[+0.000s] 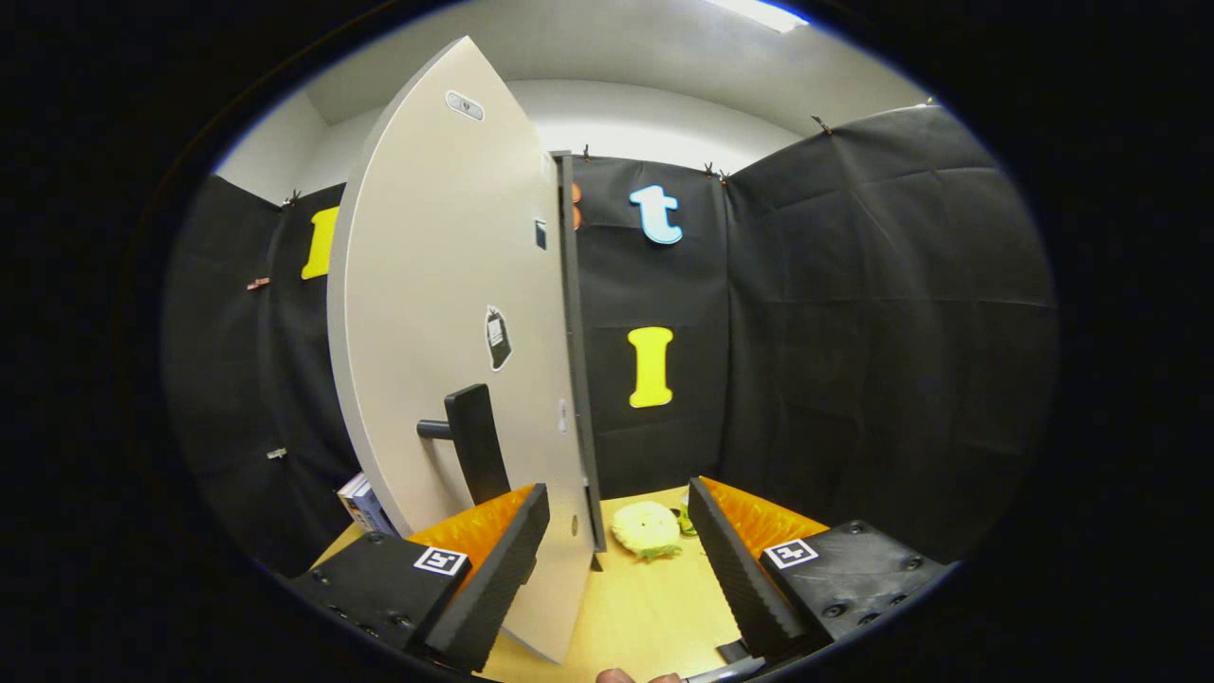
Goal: Open the shoe cabinet door, grab the shoes and put them into the shoe cabinet, then close the shoe cabinet door.
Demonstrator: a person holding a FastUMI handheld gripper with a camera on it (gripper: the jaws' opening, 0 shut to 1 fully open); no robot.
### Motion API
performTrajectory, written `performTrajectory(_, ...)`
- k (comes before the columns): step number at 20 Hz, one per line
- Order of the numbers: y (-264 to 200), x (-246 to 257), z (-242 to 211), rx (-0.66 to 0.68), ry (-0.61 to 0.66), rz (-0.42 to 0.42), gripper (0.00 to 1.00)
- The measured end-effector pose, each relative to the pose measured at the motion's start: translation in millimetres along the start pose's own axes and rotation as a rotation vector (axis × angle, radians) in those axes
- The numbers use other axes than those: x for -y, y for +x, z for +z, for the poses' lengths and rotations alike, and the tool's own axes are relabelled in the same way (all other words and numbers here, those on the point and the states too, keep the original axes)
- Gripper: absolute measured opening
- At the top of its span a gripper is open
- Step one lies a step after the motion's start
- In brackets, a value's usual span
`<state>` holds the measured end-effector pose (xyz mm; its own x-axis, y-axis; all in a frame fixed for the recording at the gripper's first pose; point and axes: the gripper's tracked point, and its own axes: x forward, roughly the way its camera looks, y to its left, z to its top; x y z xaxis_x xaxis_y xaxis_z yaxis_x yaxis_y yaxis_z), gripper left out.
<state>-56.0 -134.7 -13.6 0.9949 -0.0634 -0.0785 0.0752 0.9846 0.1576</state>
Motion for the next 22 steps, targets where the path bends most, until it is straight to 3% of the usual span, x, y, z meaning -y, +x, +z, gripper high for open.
performTrajectory(11, 42, -152, -23, -0.031, -0.043, 0.232, 0.98)
performTrajectory(16, 56, -185, -26, -0.043, -0.038, 0.248, 0.98)
performTrajectory(22, 59, -175, -22, -0.031, -0.049, 0.225, 0.98)
